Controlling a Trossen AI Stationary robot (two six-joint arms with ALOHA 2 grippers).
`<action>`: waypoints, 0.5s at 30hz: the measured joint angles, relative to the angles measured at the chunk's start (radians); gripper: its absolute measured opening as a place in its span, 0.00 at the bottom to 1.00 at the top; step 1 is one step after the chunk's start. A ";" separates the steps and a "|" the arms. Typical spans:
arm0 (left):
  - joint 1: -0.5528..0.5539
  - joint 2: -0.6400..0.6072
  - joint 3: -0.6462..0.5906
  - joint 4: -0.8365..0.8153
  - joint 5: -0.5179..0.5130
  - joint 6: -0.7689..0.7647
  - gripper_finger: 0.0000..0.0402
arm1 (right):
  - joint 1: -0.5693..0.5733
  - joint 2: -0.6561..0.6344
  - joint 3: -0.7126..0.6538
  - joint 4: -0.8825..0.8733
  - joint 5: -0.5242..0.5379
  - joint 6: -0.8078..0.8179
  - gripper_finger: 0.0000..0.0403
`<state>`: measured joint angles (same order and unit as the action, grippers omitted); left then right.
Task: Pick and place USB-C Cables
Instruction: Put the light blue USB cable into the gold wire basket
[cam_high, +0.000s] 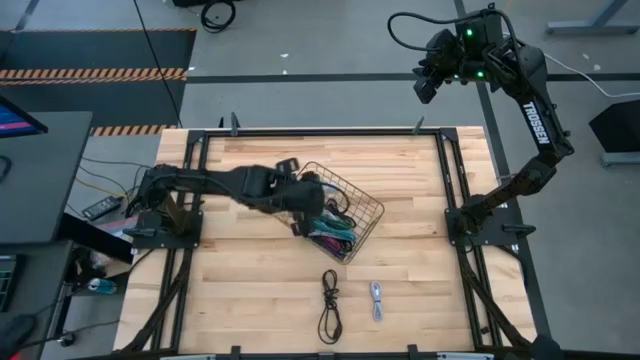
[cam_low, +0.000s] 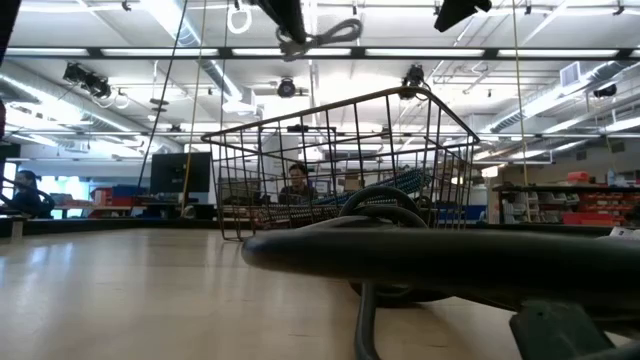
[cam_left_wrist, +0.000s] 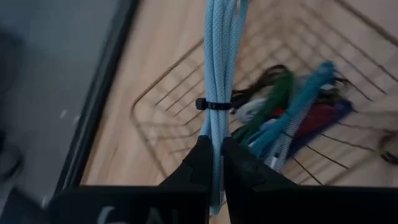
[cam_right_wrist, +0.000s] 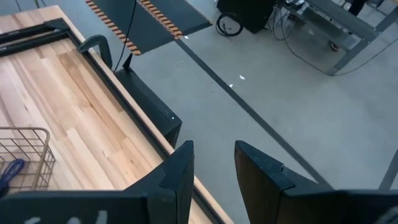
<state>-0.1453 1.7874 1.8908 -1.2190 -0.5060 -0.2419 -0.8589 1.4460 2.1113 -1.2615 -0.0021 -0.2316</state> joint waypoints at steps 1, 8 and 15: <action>0.014 0.000 0.000 0.018 0.046 0.052 0.05 | 0.000 0.000 0.000 -0.003 0.000 0.008 0.30; 0.098 0.000 0.000 0.122 0.310 0.355 0.05 | 0.000 0.002 0.000 -0.014 0.000 0.055 0.30; 0.156 0.025 0.000 0.100 0.442 0.518 0.05 | 0.000 0.002 0.000 -0.034 0.000 0.108 0.30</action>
<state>0.0104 1.8127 1.8908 -1.1191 -0.0637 0.2757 -0.8593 1.4483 2.1113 -1.2952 -0.0021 -0.1232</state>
